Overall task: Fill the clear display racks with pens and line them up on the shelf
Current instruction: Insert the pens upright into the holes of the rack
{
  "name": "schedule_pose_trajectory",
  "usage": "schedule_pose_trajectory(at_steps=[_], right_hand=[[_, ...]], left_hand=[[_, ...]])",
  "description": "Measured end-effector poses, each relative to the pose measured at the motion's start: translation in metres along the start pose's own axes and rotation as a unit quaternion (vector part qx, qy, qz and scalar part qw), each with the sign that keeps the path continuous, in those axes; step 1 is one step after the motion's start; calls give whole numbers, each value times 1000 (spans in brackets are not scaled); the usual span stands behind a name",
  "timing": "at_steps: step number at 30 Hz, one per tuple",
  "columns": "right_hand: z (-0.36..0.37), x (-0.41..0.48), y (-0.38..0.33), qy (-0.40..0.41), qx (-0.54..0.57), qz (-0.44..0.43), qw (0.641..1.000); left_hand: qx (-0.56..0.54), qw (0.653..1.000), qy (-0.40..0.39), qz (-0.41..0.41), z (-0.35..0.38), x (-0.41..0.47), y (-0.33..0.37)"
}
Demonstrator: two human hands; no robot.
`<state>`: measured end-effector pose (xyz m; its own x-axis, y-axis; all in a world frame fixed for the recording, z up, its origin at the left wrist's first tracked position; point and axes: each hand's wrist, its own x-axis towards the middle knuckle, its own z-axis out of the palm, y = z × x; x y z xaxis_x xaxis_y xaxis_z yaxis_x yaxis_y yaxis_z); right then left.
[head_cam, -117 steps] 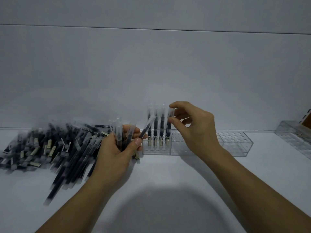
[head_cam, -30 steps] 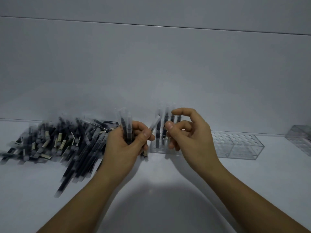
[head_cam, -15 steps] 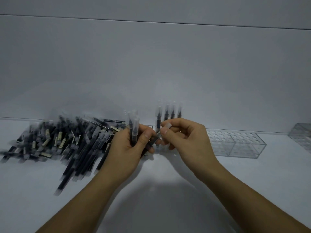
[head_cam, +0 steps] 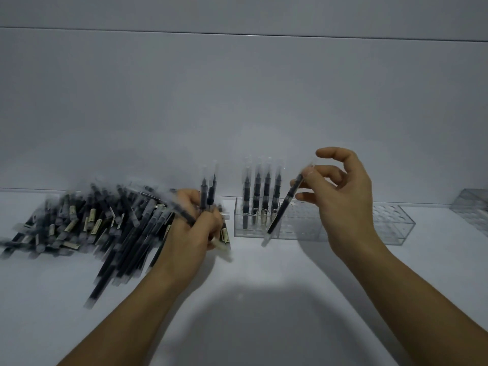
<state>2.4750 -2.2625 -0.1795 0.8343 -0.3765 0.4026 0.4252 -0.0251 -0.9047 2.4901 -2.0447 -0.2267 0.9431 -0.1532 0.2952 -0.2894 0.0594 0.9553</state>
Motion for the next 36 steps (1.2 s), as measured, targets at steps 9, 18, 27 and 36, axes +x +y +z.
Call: schedule_pose_trajectory(at_steps=[9,18,27,36], right_hand=[[2,5,1,37,-17,-84,996],[14,9,6,5,-60,-144,988],[22,5,11,-35,-213,-258,942],[27,6,21,-69,-284,-285,913]], left_hand=[[-4,1000,-8,29,6,2,4],[58,996,-1,74,6,2,6],[38,996,16,78,6,1,8],[39,996,20,79,6,1,6]])
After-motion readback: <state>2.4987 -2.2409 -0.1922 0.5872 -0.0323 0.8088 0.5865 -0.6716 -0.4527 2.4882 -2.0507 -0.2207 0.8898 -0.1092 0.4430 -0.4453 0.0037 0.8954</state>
